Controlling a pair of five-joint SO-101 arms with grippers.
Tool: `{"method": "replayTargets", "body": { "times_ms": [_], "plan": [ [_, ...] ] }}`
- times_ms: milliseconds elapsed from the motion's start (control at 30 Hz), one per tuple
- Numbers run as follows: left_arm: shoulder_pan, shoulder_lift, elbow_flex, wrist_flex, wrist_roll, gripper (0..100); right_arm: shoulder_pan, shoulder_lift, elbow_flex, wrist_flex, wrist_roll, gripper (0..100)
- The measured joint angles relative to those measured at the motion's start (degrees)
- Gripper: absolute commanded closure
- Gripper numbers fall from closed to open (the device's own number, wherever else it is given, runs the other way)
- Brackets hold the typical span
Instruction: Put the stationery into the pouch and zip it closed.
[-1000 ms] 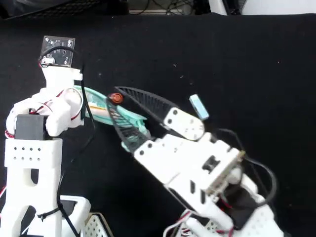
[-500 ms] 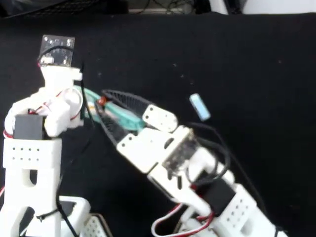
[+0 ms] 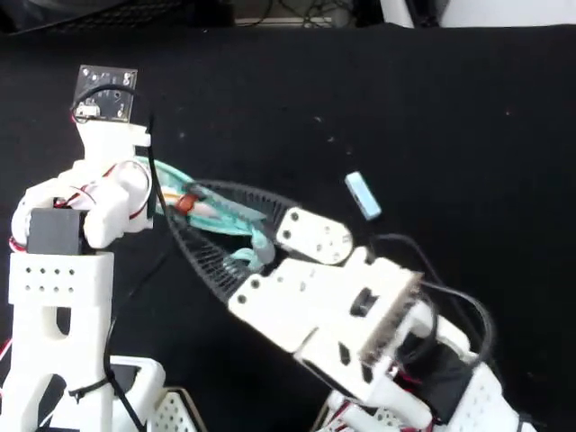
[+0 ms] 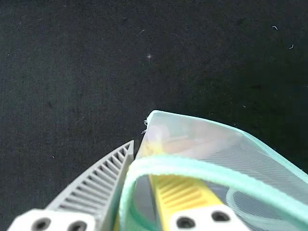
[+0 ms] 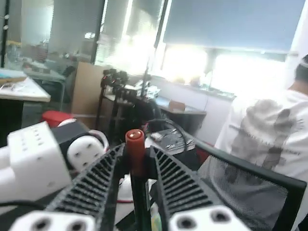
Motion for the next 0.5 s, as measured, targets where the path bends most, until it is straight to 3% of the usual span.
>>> {"method": "replayTargets", "body": {
  "times_ms": [233,433,500],
  "plan": [
    [0.00,0.00,0.00,0.00,0.00,97,0.00,0.00,9.32,0.26,0.18,98.5],
    [0.00,0.00,0.00,0.00,0.00,97,2.02,0.09,11.69,-0.35,4.57,98.2],
    [0.00,0.00,0.00,0.00,0.00,97,3.52,0.09,11.78,-0.35,4.75,93.8]
  ]
}}
